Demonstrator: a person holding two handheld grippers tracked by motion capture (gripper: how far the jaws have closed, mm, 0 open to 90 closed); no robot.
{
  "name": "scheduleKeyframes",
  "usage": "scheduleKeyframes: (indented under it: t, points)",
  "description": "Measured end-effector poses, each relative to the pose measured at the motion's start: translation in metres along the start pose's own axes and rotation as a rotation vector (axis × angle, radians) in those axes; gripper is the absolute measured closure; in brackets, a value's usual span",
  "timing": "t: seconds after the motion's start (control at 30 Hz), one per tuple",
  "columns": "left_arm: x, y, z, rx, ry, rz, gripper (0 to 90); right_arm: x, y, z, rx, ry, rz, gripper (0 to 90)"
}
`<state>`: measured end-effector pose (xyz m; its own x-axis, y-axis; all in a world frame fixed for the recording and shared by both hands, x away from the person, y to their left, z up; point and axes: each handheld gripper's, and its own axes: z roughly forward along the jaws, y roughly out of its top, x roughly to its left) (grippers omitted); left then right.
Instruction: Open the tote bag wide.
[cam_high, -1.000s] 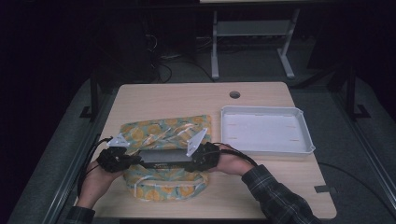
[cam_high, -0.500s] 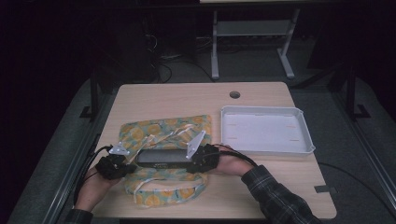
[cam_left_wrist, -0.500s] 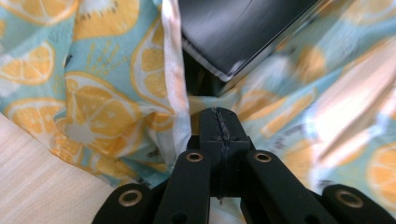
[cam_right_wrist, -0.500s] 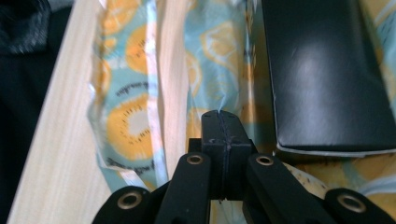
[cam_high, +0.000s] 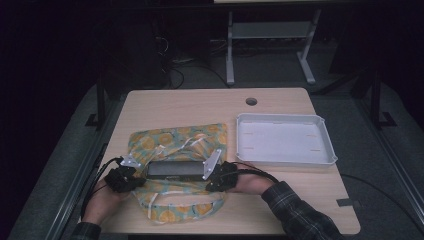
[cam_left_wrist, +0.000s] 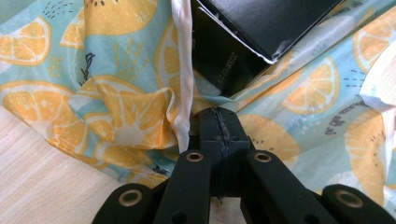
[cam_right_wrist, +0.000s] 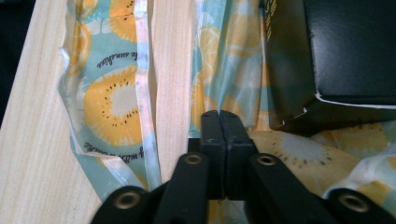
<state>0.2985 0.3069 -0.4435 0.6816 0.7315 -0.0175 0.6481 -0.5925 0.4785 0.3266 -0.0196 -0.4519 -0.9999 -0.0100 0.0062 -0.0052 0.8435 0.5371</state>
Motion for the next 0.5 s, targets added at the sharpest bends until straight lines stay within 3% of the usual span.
scheduleKeyframes:
  t: [0.13, 0.3, 0.5]
  points:
    - [-0.001, 0.000, 0.000, -0.001, 0.003, -0.001, 89.6, -0.003, 0.001, -0.011, -0.028, -0.013, 0.024, 74.1]
    - [0.000, 0.000, 0.000, -0.001, -0.002, 0.001, 89.6, -0.009, 0.002, -0.038, -0.132, -0.016, 0.061, 68.4]
    - [-0.001, 0.000, 0.000, 0.002, 0.007, 0.012, 89.6, -0.020, 0.003, -0.059, -0.207, -0.096, 0.099, 67.1]
